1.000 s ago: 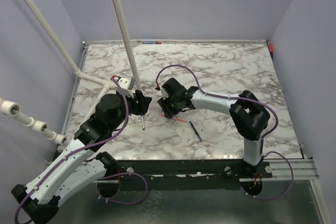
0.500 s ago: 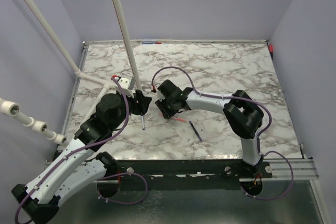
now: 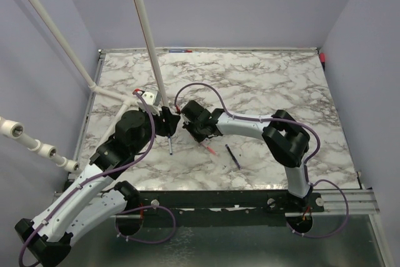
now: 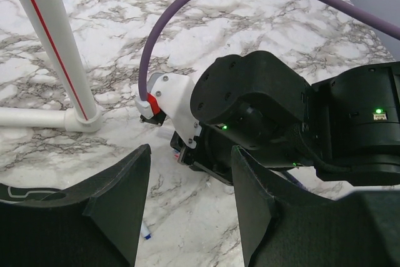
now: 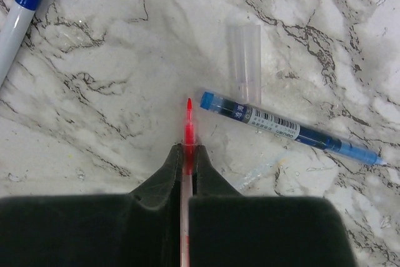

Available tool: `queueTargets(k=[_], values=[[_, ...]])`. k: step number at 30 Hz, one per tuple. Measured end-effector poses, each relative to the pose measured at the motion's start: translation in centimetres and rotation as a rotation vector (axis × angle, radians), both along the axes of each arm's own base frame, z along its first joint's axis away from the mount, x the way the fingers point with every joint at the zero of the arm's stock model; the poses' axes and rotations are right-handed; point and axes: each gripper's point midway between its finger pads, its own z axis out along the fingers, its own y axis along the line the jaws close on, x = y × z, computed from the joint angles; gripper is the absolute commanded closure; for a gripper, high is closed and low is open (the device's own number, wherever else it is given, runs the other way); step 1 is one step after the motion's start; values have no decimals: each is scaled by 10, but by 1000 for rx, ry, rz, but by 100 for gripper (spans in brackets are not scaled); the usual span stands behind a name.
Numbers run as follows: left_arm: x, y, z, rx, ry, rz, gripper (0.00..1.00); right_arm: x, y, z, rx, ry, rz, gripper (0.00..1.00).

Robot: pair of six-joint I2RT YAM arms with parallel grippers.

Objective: Insert the pens into the pen caps

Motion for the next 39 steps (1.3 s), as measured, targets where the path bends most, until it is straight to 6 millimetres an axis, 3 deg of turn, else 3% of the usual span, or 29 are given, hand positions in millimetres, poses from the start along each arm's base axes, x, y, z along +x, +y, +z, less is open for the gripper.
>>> queueTargets(k=[10, 21, 31, 39], values=[[4, 2, -4, 7, 11, 10, 44, -7, 2, 1, -10, -30, 0, 99], [5, 1, -7, 12, 24, 6, 44, -37, -13, 6, -12, 11, -7, 99], [5, -2, -10, 12, 35, -10, 44, -47, -26, 65, 132, -23, -94, 100], [-4, -18, -10, -24, 58, -104, 44, -54, -49, 96, 218, -62, -204, 99]])
